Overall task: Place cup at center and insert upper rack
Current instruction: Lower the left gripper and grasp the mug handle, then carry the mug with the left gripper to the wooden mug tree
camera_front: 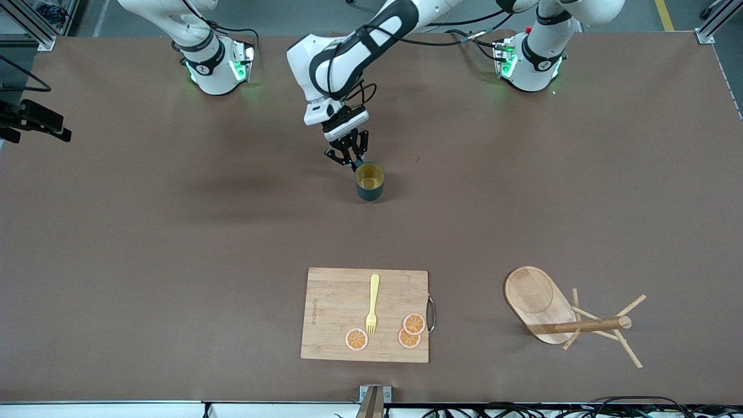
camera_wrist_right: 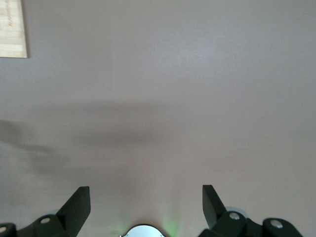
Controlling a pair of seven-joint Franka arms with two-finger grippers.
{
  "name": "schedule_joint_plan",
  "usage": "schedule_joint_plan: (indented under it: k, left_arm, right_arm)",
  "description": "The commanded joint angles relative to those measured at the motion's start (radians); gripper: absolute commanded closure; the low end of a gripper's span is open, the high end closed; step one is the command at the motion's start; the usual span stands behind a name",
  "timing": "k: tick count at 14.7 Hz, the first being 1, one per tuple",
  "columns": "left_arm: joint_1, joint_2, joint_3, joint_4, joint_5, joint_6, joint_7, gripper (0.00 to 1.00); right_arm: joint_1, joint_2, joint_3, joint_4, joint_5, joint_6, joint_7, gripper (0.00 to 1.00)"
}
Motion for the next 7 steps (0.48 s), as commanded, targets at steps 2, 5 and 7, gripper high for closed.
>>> schedule_joint_plan:
  k: [2,5,7]
  left_arm:
    - [0.156,-0.226,-0.001,-0.021,-0.262,-0.012,0.324,1.00]
    - [0.330,-0.326,-0.001,-0.004,-0.454,-0.011,0.577,1.00]
    - [0.454,-0.349,-0.003,0.037,-0.575,-0.011,0.712,1.00]
  right_arm:
    - [-0.013,-0.071,0.013,-0.046,0.020,0.009,0.015,0.00]
    - [-0.016,-0.074,0.011,-0.052,0.020,0.009,0.004,0.00]
    - [-0.015,-0.086,0.011,-0.066,0.020,0.015,0.004,0.00]
